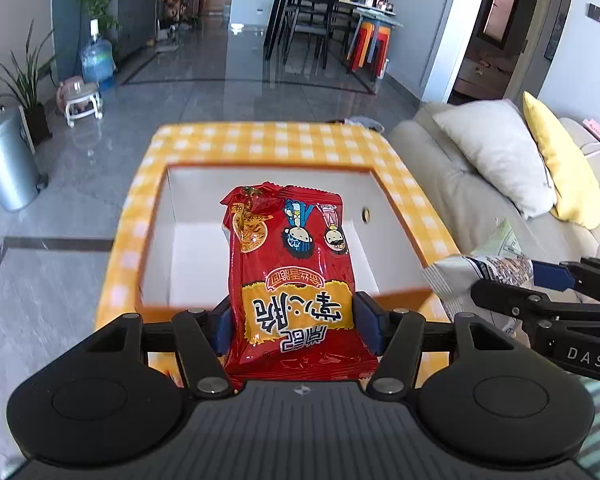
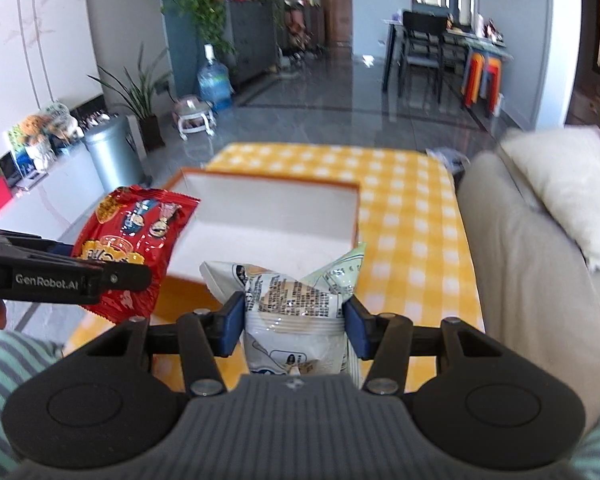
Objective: Organize snacks
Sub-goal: 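Carry both bags over the orange box and open both tools to drop them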
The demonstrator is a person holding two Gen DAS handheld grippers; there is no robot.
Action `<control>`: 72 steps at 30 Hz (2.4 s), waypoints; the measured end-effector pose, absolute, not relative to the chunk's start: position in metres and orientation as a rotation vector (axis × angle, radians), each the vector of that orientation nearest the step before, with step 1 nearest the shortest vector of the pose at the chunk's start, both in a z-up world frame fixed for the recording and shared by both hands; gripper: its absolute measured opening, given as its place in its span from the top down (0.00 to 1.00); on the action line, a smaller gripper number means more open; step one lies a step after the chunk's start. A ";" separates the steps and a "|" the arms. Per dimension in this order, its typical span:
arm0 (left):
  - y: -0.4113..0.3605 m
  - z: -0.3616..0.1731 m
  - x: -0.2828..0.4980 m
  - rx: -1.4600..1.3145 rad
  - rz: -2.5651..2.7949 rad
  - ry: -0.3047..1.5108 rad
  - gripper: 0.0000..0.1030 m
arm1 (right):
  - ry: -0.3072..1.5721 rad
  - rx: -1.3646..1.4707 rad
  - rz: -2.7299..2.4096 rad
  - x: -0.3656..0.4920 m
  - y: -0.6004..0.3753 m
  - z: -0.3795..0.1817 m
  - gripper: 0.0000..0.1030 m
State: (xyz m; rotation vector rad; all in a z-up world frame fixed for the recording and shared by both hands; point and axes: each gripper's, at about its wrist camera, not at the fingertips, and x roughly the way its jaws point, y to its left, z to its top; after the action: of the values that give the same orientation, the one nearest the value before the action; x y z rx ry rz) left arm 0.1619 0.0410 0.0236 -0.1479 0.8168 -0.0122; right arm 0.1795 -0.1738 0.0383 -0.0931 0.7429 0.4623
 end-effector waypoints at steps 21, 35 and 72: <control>0.094 -0.006 0.285 -0.057 -0.051 1.009 0.34 | 0.795 -0.215 0.525 0.314 -0.074 0.016 0.51; 0.088 -0.054 0.323 0.051 -0.057 1.218 0.34 | 1.107 -0.220 0.557 0.372 -0.050 -0.062 0.51; 0.088 -0.054 0.312 0.078 -0.005 1.238 0.21 | 1.178 -0.269 0.561 0.370 -0.045 -0.076 0.36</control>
State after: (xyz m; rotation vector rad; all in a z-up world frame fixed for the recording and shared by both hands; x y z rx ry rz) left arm 0.3117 0.0876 -0.0542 0.0778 1.2378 -0.0052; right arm 0.3697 -0.0448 -0.0756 -0.2695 1.1775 0.5612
